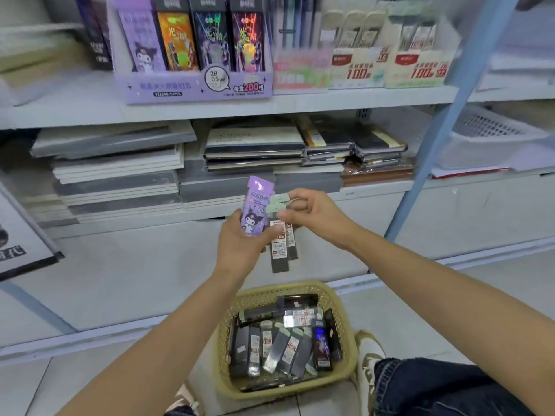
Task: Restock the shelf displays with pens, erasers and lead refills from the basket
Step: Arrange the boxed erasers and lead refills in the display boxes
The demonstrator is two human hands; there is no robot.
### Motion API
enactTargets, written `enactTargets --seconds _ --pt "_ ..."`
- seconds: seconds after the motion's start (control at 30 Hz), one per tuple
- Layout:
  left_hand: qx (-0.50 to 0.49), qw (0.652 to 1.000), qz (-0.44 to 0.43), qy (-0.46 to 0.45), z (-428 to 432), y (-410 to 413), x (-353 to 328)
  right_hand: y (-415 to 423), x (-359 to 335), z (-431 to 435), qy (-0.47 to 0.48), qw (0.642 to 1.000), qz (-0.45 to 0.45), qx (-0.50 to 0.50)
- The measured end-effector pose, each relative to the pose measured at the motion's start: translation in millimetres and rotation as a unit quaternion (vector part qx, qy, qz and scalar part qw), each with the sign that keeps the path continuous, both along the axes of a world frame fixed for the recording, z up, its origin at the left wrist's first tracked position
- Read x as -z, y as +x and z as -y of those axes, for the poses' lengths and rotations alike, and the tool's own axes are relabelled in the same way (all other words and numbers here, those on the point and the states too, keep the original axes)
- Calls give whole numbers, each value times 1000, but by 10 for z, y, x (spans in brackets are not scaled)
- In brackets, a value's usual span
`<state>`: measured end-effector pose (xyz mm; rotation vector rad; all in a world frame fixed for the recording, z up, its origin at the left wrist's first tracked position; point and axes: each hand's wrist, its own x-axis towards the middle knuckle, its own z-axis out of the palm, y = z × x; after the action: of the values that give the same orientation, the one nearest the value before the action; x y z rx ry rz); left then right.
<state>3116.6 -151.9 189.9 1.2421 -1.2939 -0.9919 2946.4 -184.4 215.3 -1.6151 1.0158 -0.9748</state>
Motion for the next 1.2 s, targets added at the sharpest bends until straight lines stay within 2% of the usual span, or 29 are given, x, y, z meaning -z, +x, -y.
enactTargets --seconds 0.17,0.3,0.43,0.53,0.8,1.0,1.2 --pt "32 993 -100 -55 44 -137 -695 -247 -847 44 -87 996 -17 14" --pt "70 989 -70 -108 155 -247 -1293 -616 -1532 110 -174 982 -5 74" --pt "86 981 -73 -158 287 -359 -1764 -1113 -2145 240 -276 944 -12 181" --pt "98 977 -72 -176 420 -444 -1971 -1535 -2498 418 -314 911 -28 266" --pt "148 970 -92 -171 818 -727 -2146 -2028 -2720 946 -313 886 -97 329" --pt "171 966 -101 -168 987 -868 -2151 -2008 -2626 1226 -274 912 -103 286" --pt "182 967 -102 -146 1036 -935 -2109 -2052 -2522 1339 -258 915 -131 282"
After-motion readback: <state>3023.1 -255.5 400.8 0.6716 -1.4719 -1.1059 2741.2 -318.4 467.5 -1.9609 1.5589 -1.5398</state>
